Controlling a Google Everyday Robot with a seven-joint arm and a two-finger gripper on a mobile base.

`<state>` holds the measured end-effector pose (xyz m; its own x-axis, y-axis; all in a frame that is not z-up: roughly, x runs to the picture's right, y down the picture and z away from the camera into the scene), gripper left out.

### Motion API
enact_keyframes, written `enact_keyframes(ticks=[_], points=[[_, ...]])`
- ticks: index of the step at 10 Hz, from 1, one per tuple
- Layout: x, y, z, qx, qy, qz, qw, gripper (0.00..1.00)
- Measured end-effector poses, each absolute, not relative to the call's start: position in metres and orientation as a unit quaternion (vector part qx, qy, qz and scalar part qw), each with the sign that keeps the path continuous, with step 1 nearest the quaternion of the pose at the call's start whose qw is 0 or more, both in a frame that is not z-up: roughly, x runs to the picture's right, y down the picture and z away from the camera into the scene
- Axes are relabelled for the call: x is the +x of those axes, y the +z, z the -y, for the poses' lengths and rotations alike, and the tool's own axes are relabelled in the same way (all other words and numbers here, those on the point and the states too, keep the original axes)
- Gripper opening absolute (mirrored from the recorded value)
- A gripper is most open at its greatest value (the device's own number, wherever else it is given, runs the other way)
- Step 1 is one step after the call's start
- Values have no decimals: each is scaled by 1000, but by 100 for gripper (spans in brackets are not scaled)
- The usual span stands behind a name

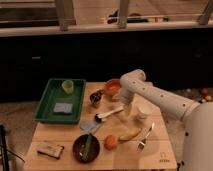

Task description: Wipe table surface with brush

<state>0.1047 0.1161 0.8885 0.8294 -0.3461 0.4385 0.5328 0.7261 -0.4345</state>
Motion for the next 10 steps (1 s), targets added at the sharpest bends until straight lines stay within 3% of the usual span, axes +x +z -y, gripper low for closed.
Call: enact_keyframes(ticks=[5,10], points=[[95,900,-128,-296,-248,177,905,78],[80,913,-142,-313,-257,195,894,31]])
